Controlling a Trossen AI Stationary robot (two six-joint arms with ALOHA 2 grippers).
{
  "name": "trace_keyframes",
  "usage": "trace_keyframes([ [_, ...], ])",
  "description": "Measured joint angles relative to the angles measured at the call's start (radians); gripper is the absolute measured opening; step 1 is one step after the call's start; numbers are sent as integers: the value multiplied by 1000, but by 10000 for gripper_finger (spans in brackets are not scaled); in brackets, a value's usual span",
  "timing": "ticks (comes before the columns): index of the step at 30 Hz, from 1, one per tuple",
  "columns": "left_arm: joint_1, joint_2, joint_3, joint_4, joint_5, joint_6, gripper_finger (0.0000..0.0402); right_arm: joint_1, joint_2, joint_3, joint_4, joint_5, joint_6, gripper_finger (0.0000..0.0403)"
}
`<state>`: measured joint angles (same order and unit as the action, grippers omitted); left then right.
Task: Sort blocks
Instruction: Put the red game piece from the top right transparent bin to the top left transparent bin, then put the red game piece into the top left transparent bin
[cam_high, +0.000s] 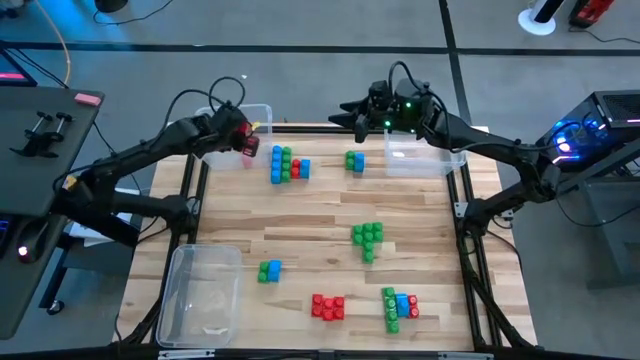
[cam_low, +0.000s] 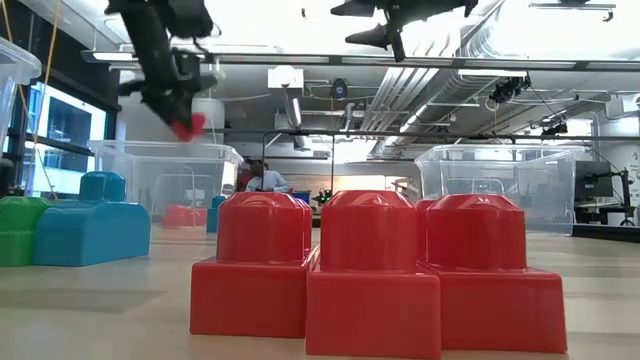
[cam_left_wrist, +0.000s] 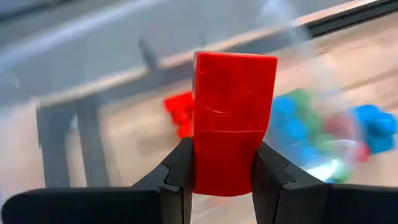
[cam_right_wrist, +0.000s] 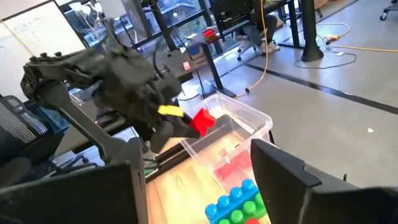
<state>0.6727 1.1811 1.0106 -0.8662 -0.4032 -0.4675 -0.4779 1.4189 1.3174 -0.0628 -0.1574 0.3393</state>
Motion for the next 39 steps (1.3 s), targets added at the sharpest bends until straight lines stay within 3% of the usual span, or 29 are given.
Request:
trace_keyframes([
  [4,50,33,-15,-5,28,-42,95,0,0,0,-7,0,1,172],
  [12,74,39,90,8,52,1,257,0,0,0,-32,-12,20,172],
  [18,69,48,186,141,159,107,284,0,0,0,-31,-12,19,172],
  [21,33,102,234,187,261,207,263,0,0,0,-31,-13,19,172],
  [23,-16,174,285,152,276,285,227,-1,0,0,-31,-13,19,172],
  [29,-162,441,474,-13,270,680,26,-2,0,0,-31,-13,19,172],
  [34,-203,588,552,-62,265,1065,6,-2,0,0,-31,-16,19,172],
  [39,-192,666,556,-66,302,1124,1,-2,0,0,-31,-16,19,172],
])
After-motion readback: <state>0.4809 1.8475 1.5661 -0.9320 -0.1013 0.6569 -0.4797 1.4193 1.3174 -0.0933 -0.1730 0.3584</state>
